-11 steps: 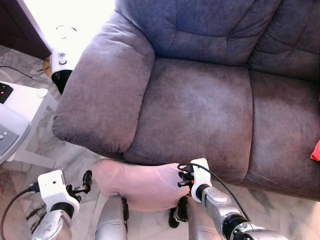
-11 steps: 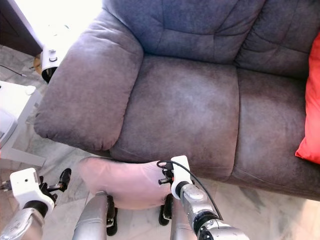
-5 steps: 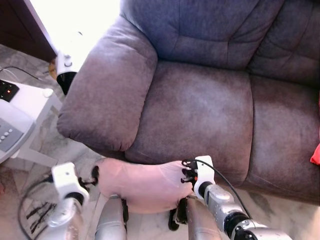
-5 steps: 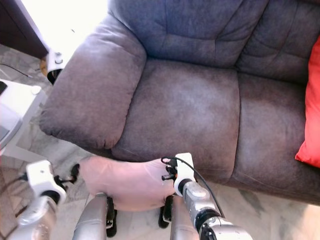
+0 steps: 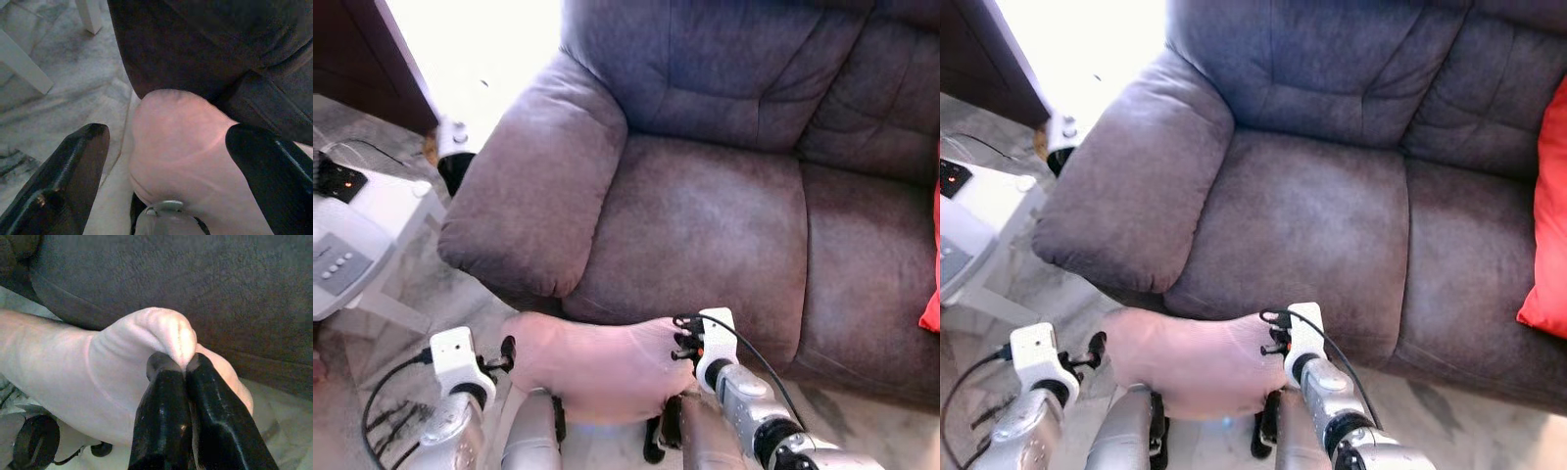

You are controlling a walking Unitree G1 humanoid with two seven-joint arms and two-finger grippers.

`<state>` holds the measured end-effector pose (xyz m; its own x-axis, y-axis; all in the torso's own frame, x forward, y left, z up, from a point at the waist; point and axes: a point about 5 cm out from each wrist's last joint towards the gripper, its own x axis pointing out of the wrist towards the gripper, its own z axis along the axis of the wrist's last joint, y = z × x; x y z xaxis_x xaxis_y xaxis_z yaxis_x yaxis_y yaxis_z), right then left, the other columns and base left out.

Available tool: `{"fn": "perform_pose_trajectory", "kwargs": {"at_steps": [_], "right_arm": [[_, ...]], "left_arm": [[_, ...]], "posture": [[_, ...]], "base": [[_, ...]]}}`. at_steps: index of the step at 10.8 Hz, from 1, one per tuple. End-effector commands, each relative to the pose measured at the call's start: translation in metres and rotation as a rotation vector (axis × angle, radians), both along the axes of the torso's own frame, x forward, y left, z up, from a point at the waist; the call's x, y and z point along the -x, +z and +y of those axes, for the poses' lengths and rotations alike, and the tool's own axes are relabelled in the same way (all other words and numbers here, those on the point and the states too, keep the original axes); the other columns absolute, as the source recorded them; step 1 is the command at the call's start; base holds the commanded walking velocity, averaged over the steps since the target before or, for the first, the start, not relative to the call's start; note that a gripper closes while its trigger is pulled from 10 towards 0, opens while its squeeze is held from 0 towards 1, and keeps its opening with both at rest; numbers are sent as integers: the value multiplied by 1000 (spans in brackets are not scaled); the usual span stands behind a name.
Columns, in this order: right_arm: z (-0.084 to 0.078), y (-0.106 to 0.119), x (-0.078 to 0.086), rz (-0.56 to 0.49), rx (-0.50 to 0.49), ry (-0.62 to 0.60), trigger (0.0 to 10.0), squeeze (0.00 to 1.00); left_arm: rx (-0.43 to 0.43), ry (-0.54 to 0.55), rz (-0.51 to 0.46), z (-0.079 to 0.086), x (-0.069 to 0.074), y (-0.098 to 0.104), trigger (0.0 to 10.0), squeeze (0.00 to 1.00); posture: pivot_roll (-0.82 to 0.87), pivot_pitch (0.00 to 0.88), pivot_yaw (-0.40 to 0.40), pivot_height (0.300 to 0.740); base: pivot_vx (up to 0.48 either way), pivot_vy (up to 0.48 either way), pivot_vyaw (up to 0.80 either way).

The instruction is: Move the pillow to the sofa from floor

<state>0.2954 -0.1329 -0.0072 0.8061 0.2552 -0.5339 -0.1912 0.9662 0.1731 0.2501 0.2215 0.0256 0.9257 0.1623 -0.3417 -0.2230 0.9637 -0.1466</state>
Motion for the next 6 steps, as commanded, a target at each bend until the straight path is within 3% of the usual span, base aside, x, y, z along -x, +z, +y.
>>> {"fn": "perform_pose_trajectory", "kwargs": {"at_steps": [1, 6], "right_arm": [[-27, 29, -24, -170, 3, -125, 10000, 0], [-34, 30, -25, -163, 37, -143, 10000, 0]], "left_arm": [[-1, 0, 44, 0, 8, -11, 10000, 0], [0, 23, 41, 1, 8, -18, 10000, 0]], "posture": [[187, 143, -92, 701], [189, 147, -111, 721]], "base": [[0, 0, 0], [0, 0, 0]]}}
